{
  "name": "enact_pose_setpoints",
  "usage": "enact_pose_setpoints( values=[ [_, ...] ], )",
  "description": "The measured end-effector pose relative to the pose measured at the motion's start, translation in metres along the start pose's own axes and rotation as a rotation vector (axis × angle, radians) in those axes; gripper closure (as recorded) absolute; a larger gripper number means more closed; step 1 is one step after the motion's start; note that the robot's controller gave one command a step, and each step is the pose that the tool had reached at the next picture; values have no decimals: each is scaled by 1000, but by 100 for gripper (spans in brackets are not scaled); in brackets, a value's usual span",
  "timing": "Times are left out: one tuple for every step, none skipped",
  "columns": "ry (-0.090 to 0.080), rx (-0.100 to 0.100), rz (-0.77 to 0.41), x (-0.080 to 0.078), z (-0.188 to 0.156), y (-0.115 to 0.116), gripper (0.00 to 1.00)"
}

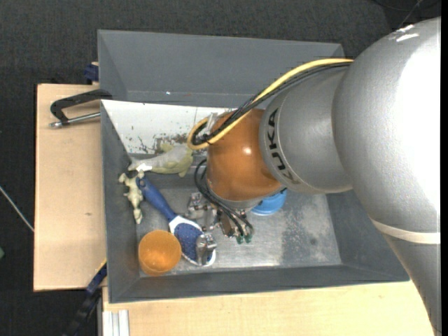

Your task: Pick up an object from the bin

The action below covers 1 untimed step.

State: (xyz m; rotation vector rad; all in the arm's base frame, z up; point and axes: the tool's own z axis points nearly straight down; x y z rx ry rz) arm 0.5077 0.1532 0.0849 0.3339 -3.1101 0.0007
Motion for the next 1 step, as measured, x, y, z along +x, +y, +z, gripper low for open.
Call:
enact_pose_setpoints(
  values=[
    [-26,1,-90,-4,-211,16,100]
  ],
)
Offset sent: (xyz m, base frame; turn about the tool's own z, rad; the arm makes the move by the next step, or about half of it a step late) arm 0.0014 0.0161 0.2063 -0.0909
